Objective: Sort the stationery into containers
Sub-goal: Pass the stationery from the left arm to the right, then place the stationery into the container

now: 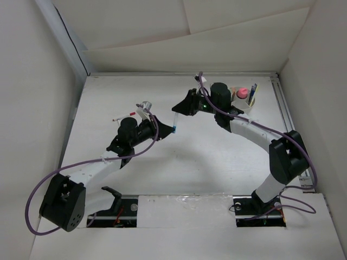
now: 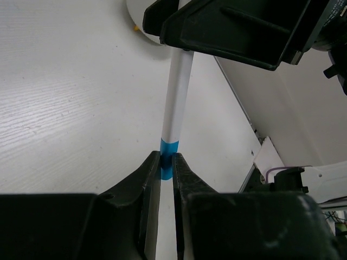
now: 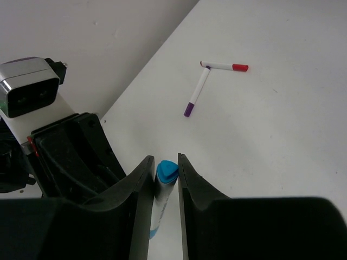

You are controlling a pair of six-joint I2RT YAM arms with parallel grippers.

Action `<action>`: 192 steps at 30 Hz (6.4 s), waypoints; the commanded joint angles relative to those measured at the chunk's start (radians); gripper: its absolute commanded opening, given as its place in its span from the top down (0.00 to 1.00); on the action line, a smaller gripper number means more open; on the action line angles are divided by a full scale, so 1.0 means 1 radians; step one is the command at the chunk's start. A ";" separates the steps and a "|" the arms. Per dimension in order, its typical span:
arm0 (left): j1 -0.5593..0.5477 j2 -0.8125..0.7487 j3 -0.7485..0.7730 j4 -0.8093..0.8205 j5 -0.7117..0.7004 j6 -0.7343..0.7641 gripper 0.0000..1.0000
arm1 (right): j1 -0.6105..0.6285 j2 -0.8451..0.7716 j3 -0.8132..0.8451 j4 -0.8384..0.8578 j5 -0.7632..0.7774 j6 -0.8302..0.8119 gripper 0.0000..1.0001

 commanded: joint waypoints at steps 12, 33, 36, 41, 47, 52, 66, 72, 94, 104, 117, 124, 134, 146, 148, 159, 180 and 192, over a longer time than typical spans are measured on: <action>-0.001 -0.008 0.003 0.086 0.019 -0.012 0.76 | -0.014 0.000 0.005 0.043 0.013 -0.025 0.87; -0.119 0.070 0.043 0.106 -0.016 -0.012 0.73 | -0.303 -0.222 -0.075 -0.144 0.111 -0.160 0.87; -0.130 0.091 0.052 0.137 -0.001 -0.031 0.73 | -0.303 -0.222 -0.075 -0.144 0.111 -0.160 0.87; -0.226 0.153 0.116 0.172 -0.013 -0.041 0.73 | -0.303 -0.222 -0.075 -0.144 0.090 -0.160 0.87; -0.269 0.196 0.147 0.172 -0.045 -0.041 0.73 | -0.313 -0.245 -0.075 -0.144 0.099 -0.160 0.87; -0.269 0.209 0.156 0.181 -0.057 -0.050 0.73 | -0.350 -0.255 -0.095 -0.144 0.108 -0.169 0.87; -0.300 0.436 0.299 0.227 -0.079 -0.219 0.78 | -0.341 -0.265 -0.104 -0.144 0.127 -0.169 0.87; -0.300 0.436 0.299 0.236 -0.079 -0.219 0.78 | -0.341 -0.265 -0.104 -0.144 0.127 -0.169 0.87; -0.331 0.527 0.449 0.236 -0.053 -0.239 0.82 | -0.241 -0.287 -0.054 -0.255 0.311 -0.237 0.88; -0.331 0.582 0.459 0.247 -0.053 -0.257 0.93 | -0.149 -0.305 -0.057 -0.255 0.424 -0.266 0.88; -0.331 0.395 0.290 0.215 -0.152 -0.153 0.93 | -0.292 -0.310 -0.111 -0.244 1.004 -0.298 0.89; -0.331 0.395 0.316 0.204 -0.128 -0.153 0.93 | -0.343 -0.235 -0.088 -0.213 1.024 -0.287 0.92; -0.331 0.386 0.268 0.194 -0.128 -0.122 0.93 | -0.362 -0.118 -0.066 -0.087 1.133 -0.321 0.92; -0.311 0.375 0.259 0.186 -0.094 -0.093 0.93 | -0.362 -0.041 -0.019 -0.031 1.248 -0.352 0.91; -0.311 0.375 0.259 0.197 -0.084 -0.093 0.93 | -0.362 -0.066 -0.019 -0.019 1.248 -0.352 0.91; -0.292 0.384 0.241 0.206 -0.073 -0.093 0.93 | -0.373 -0.046 -0.019 0.003 1.302 -0.343 0.91; -0.292 0.355 0.241 0.138 -0.238 -0.084 0.92 | -0.353 -0.076 -0.106 0.024 1.312 -0.287 0.38; -0.283 0.236 0.250 -0.081 -0.533 -0.159 0.69 | -0.266 -0.329 -0.184 -0.109 1.150 -0.255 0.31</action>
